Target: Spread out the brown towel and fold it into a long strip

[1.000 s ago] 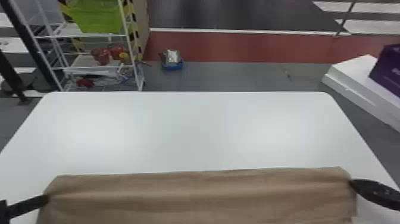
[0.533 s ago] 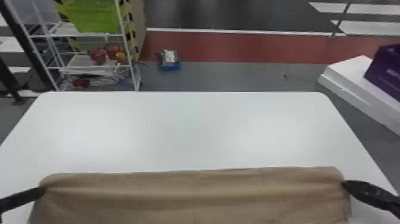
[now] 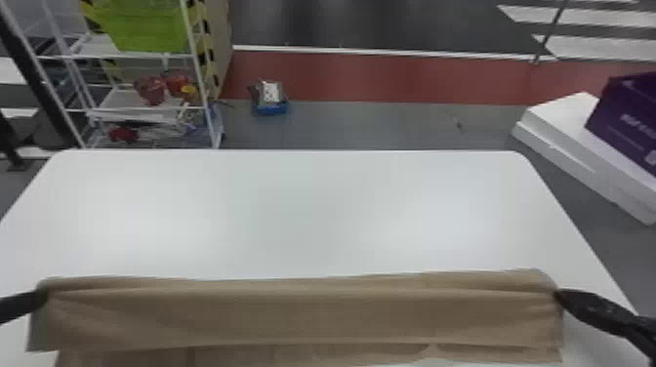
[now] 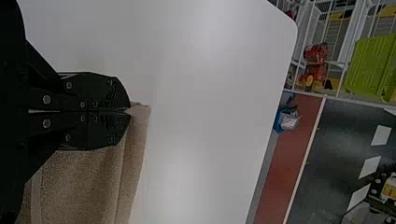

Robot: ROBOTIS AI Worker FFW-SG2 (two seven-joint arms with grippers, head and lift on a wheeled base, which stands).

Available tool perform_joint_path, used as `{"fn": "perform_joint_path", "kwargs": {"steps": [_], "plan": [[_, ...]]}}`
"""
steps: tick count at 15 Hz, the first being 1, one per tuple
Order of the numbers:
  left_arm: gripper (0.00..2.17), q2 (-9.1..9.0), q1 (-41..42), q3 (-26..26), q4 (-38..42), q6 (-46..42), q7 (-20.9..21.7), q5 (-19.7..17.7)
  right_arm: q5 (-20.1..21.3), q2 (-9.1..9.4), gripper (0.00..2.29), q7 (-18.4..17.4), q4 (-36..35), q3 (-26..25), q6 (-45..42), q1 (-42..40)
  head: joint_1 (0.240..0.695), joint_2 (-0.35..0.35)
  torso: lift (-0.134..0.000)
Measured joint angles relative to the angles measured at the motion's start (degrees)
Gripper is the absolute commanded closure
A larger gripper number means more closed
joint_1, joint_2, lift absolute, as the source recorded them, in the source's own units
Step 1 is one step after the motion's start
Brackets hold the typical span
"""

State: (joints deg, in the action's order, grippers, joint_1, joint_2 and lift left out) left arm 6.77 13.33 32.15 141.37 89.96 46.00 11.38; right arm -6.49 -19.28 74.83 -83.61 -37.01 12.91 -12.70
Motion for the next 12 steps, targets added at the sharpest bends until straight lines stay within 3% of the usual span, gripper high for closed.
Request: {"fn": "perform_joint_path", "kwargs": {"steps": [8,12], "plan": [[1.59,0.86,-0.65,-1.47,-1.41,0.00,0.36,2.34,0.59,-0.22,1.40,-0.44,0.77,0.83,0.18,0.93,0.695,-0.048,-0.123],[1.59,2.65,-0.86,-2.99,-1.74,0.00,0.87,4.28,0.52,-0.52,1.40,-0.39,0.57,0.84,0.90,1.16,0.695,-0.041,-0.123]]}}
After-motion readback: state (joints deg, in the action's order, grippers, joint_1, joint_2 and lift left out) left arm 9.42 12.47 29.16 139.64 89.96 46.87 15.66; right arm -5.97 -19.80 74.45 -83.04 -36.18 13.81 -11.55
